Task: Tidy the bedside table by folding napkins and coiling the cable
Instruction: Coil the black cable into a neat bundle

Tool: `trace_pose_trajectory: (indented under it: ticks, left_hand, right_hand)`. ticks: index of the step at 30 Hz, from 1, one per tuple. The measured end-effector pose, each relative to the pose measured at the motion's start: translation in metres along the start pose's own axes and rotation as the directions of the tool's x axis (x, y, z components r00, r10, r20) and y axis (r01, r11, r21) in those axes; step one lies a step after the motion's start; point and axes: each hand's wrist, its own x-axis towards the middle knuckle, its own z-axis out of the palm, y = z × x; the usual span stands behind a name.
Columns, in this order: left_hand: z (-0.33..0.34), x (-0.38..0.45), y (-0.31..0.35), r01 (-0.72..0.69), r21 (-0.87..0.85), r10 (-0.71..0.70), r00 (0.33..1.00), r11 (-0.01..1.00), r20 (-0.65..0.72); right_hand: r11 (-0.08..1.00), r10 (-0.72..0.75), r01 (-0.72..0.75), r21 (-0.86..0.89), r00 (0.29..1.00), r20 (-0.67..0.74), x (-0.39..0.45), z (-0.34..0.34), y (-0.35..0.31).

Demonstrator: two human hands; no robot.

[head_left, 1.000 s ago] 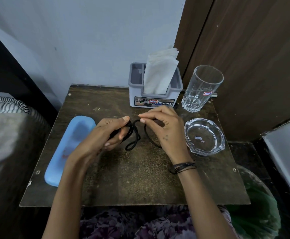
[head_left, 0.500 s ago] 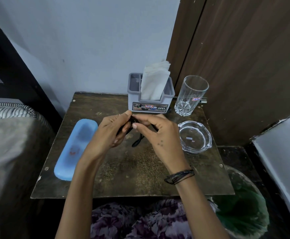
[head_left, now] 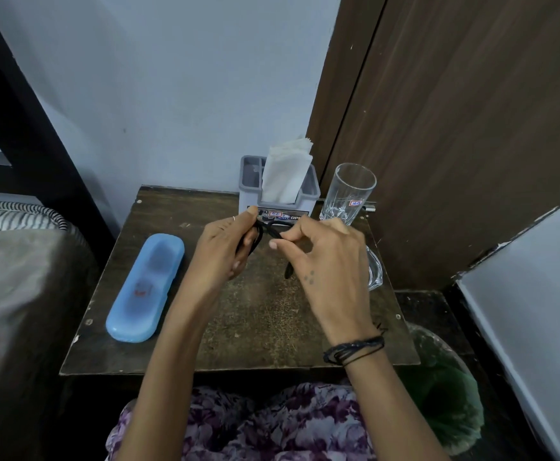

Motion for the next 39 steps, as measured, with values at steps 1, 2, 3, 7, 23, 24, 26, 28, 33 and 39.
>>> trace_pose_trajectory:
  ticks: [1,2,3,7,23,24,26,28,33,39]
  left_hand:
    - [0.0,0.0,-0.001,0.01,-0.015,-0.01,1.0,1.0,-0.018]
    - [0.001,0.001,-0.002,0.023,-0.037,-0.025,0.999,0.999,-0.041]
    - [0.0,0.002,-0.004,0.038,-0.062,-0.042,0.997,0.997,-0.068]
    - [-0.01,0.005,-0.008,0.068,-0.136,-0.082,0.992,0.988,-0.101]
    - [-0.017,0.016,-0.03,0.095,-0.108,-0.118,0.967,0.99,-0.225]
    - [-0.016,0.017,-0.032,0.101,-0.094,-0.121,0.964,0.99,-0.237]
    - [-0.018,0.017,-0.037,0.102,-0.053,-0.113,0.956,0.993,-0.271]
    - [-0.022,0.018,-0.04,0.072,0.004,-0.068,0.957,0.997,-0.281]
    - [-0.029,0.02,-0.042,-0.063,0.108,0.086,0.972,0.992,-0.219]
    - [-0.02,0.024,-0.039,-0.134,0.086,0.149,0.966,0.987,-0.21]
  right_hand:
    - [0.996,-0.068,0.067,-0.052,0.998,-0.016,-0.002,0.0,0.002]
    - [0.988,-0.134,0.133,-0.083,0.991,-0.006,-0.004,0.002,0.006]
    - [0.975,-0.199,0.2,-0.096,0.98,0.016,-0.007,0.003,0.011]
    - [0.944,-0.31,0.321,-0.079,0.942,0.125,-0.014,0.008,0.03]
    - [0.238,0.532,-0.493,0.837,0.787,0.313,-0.019,0.032,0.051]
    - [0.167,0.566,-0.493,0.854,0.757,0.326,-0.018,0.037,0.051]
    - [0.1,0.588,-0.497,0.862,0.729,0.351,-0.019,0.045,0.05]
    - [0.171,0.524,-0.509,0.844,0.772,0.359,-0.021,0.052,0.052]
    - [0.241,0.423,-0.53,0.813,0.811,0.403,-0.021,0.057,0.055]
    - [0.409,0.615,-0.331,0.85,0.789,0.011,-0.022,0.062,0.05]
